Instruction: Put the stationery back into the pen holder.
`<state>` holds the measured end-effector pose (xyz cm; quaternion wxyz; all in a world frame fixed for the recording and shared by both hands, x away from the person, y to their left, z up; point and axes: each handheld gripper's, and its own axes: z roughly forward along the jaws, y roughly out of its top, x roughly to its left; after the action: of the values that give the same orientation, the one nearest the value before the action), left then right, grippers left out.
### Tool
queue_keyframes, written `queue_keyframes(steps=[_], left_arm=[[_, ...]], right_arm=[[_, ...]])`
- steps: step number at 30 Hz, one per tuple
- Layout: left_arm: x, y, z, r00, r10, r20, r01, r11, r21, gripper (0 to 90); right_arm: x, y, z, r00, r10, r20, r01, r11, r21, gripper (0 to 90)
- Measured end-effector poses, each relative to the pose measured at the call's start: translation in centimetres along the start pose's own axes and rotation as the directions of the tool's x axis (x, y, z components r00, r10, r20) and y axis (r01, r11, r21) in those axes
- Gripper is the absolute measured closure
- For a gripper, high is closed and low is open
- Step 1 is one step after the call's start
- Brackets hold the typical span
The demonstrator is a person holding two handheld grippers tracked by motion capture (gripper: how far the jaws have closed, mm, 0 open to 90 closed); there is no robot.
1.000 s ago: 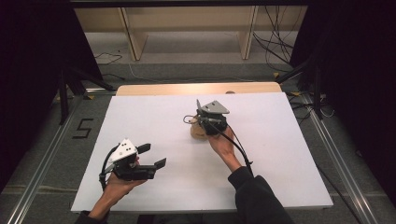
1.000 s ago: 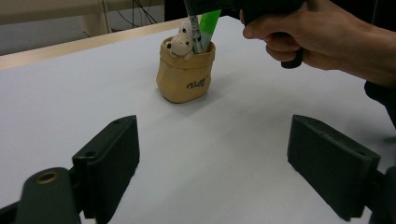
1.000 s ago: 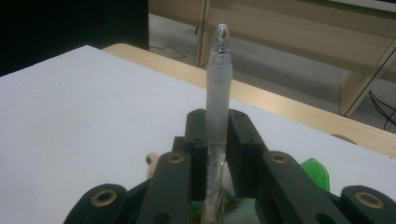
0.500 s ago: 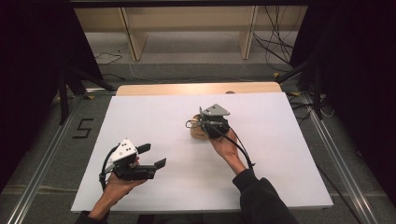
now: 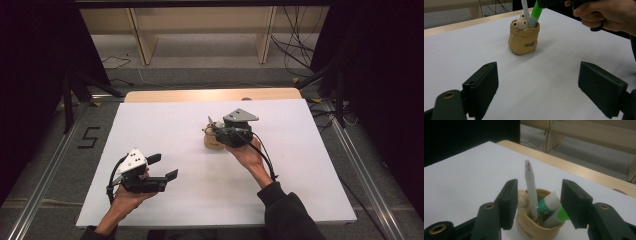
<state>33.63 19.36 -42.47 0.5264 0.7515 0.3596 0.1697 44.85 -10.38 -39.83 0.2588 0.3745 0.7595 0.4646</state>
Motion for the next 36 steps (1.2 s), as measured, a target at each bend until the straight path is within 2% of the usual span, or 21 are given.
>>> queue_keyframes(steps=[7, 12, 24, 30, 36], left_arm=[[0.1, 0.0, -0.1, 1.0, -0.005, -0.001, 0.005, 1.0, -0.008, 16.1], [0.1, 0.0, -0.1, 0.9999, -0.013, 0.0, 0.013, 0.9998, -0.012, 16.1], [0.3, 0.0, -0.1, 0.9997, -0.023, 0.007, 0.023, 0.9996, -0.015, 16.1], [0.3, 0.1, -0.2, 0.9995, -0.03, 0.01, 0.03, 0.9994, -0.017, 16.1], [0.4, 0.0, -0.1, 0.9994, -0.033, 0.012, 0.033, 0.9994, -0.013, 16.1]], right_arm=[[-0.7, -0.1, -1.7, 0.9983, 0.035, -0.047, -0.035, 0.999, -0.002, 40.3], [-1.0, -0.3, -2.5, 0.9972, 0.046, -0.058, -0.046, 0.999, 0.007, 36.2], [-1.5, -0.9, -3.7, 0.9919, 0.076, -0.102, -0.075, 0.997, 0.011, 33.3], [-1.6, -1.1, -4.4, 0.9856, 0.1, -0.136, -0.1, 0.995, 0.006, 31.6], [-1.7, -1.5, -5.2, 0.9827, 0.094, -0.16, -0.093, 0.996, 0.013, 29.0]])
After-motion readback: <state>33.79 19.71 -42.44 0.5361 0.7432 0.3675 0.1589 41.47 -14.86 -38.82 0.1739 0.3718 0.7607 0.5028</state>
